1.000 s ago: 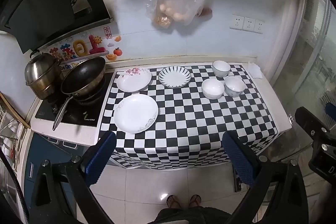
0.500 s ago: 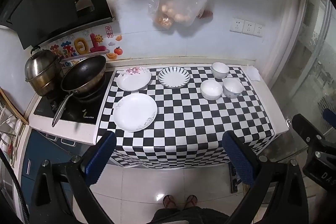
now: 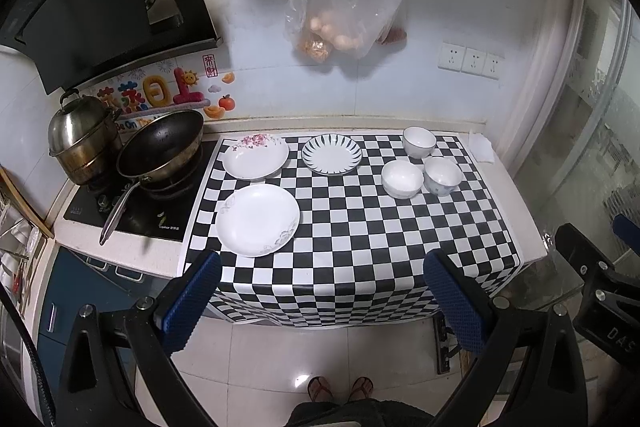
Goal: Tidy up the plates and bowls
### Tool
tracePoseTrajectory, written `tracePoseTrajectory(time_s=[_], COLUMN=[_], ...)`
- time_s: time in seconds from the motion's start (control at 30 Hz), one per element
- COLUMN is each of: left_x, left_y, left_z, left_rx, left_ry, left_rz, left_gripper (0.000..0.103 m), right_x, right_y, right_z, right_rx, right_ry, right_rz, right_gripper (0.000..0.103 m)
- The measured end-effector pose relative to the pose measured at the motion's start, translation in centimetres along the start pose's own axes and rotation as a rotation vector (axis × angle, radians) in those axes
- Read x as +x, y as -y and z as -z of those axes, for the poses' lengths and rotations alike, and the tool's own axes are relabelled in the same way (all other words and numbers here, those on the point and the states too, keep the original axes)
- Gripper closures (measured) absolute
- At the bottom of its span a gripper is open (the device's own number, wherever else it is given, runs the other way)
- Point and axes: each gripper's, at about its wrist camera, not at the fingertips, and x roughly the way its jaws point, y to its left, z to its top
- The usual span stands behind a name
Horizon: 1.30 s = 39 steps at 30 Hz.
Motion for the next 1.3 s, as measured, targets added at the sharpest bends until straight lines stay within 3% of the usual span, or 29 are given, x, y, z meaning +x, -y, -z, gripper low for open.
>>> tracePoseTrajectory(time_s=[1.3], left_x=[-0.05], left_y=[-0.75], left_z=[0.41], left_rx=[-0.008], left_ry=[0.014], left_rz=[0.008], left_gripper=[0.0], right_x=[-0.18], right_y=[0.18], right_z=[0.64], right_rx=[0.012], right_ry=[0.007], right_rz=[-0.009], right_gripper=[0.0])
